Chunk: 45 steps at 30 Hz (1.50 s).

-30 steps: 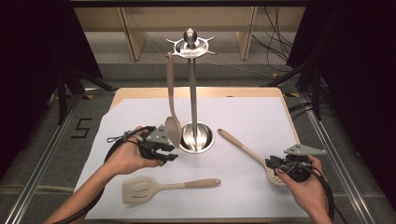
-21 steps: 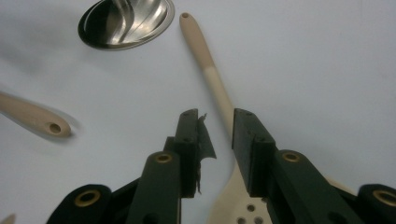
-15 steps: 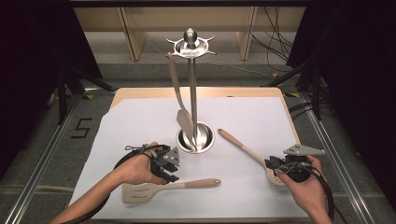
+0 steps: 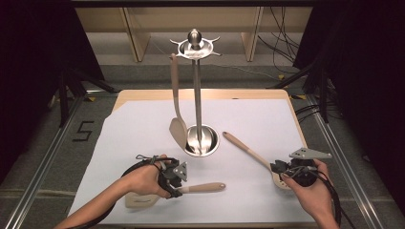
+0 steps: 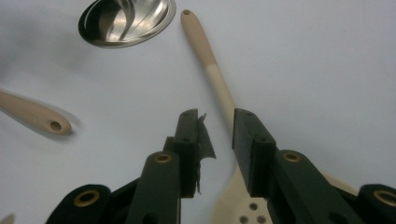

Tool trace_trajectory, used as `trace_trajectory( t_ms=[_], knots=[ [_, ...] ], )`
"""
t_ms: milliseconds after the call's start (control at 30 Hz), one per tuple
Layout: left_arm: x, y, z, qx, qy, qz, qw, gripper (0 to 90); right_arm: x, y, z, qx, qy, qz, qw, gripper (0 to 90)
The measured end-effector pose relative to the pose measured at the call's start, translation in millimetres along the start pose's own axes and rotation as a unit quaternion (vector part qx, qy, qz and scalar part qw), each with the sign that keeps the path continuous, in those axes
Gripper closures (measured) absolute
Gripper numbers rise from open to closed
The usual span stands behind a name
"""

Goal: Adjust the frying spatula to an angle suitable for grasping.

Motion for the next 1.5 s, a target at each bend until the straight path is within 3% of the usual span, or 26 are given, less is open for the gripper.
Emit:
trace_trajectory(
  t_ms=[33, 67, 233, 333, 400, 433, 500, 567, 733, 800, 833, 933, 1033, 1200, 1233, 1300, 1400, 1500],
  knots=[
    [0.0, 0.0, 0.0, 0.000, 0.000, 0.000, 1.0000, 65.0, 0.0, 0.0, 0.0, 0.000, 0.000, 0.000, 1.0000, 72.2],
    [2.0, -2.2, 0.8, -0.001, -0.008, 0.014, 0.9999, 65.2, -1.2, 1.1, -5.2, 0.017, 0.020, -0.005, 0.9996, 72.2],
    [2.4, -4.9, 2.6, -0.002, -0.009, 0.026, 0.9996, 65.8, -1.1, 1.0, -4.8, 0.015, 0.021, -0.005, 0.9997, 72.2],
    [2.0, -7.0, 2.4, -0.005, 0.004, 0.028, 0.9996, 65.3, -0.6, 0.9, -4.3, 0.014, 0.016, -0.002, 0.9998, 72.2],
    [3.1, -9.0, 2.8, -0.007, 0.004, 0.036, 0.9993, 65.3, -1.0, 0.1, -4.0, 0.011, 0.019, -0.003, 0.9998, 72.1],
    [5.1, -8.9, 4.7, -0.011, -0.008, 0.050, 0.9987, 65.2, -1.0, 0.0, -3.8, 0.010, 0.020, -0.003, 0.9998, 72.1],
    [6.2, -11.2, 5.4, -0.014, -0.012, 0.059, 0.9981, 65.2, -0.9, 0.0, -3.8, 0.010, 0.019, -0.003, 0.9998, 72.1],
    [7.8, -14.3, 4.9, -0.013, -0.007, 0.068, 0.9976, 65.4, -1.7, -0.3, -4.6, 0.011, 0.026, -0.007, 0.9996, 72.1],
    [8.2, -16.9, 5.4, -0.013, -0.002, 0.074, 0.9971, 65.8, -1.5, -0.3, -4.6, 0.011, 0.026, -0.006, 0.9996, 72.1],
    [7.0, -17.8, 4.2, -0.014, -0.001, 0.076, 0.9970, 66.8, -0.8, -0.2, -4.7, 0.014, 0.021, -0.003, 0.9997, 72.0],
    [6.4, -17.8, 4.9, -0.017, -0.004, 0.080, 0.9966, 66.8, 0.0, -0.7, -1.6, 0.007, 0.007, 0.000, 1.0000, 72.0],
    [5.0, -17.9, 5.4, -0.018, -0.004, 0.089, 0.9959, 68.1, 0.2, -0.6, -0.3, 0.005, 0.007, 0.001, 1.0000, 72.0],
    [5.0, -17.8, 5.6, -0.015, -0.002, 0.089, 0.9959, 76.8, -1.0, -0.4, -4.1, 0.007, 0.027, -0.005, 0.9996, 71.9],
    [6.0, -16.5, 5.2, -0.031, -0.008, 0.084, 0.9960, 77.5, 1.9, -0.3, -0.2, -0.003, 0.002, 0.007, 1.0000, 72.0],
    [6.0, -16.5, 5.2, -0.031, -0.008, 0.084, 0.9960, 77.6, 1.9, -0.3, -0.2, -0.003, 0.002, 0.007, 1.0000, 72.0],
    [6.8, -16.2, 4.4, -0.036, -0.006, 0.079, 0.9962, 77.7, -0.9, -0.6, -4.8, 0.010, 0.027, -0.005, 0.9996, 71.9],
    [8.6, -15.7, 4.1, -0.039, -0.001, 0.067, 0.9970, 77.9, -1.4, -1.0, -4.3, 0.007, 0.030, -0.008, 0.9995, 72.0],
    [10.7, -15.1, 3.6, -0.042, 0.002, 0.054, 0.9977, 77.9, -0.1, 0.8, -3.8, 0.011, 0.017, -0.002, 0.9998, 72.0]
  ],
)
Point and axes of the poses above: each handheld gripper's, and its own axes: y roughly backward along the jaws, x roughly out of its underside, z roughly to its left, the point moved 8 cm from there along -y, roughly forward along the jaws, and after that the axes turned 12 degrees about z, right-handed, at the moved point
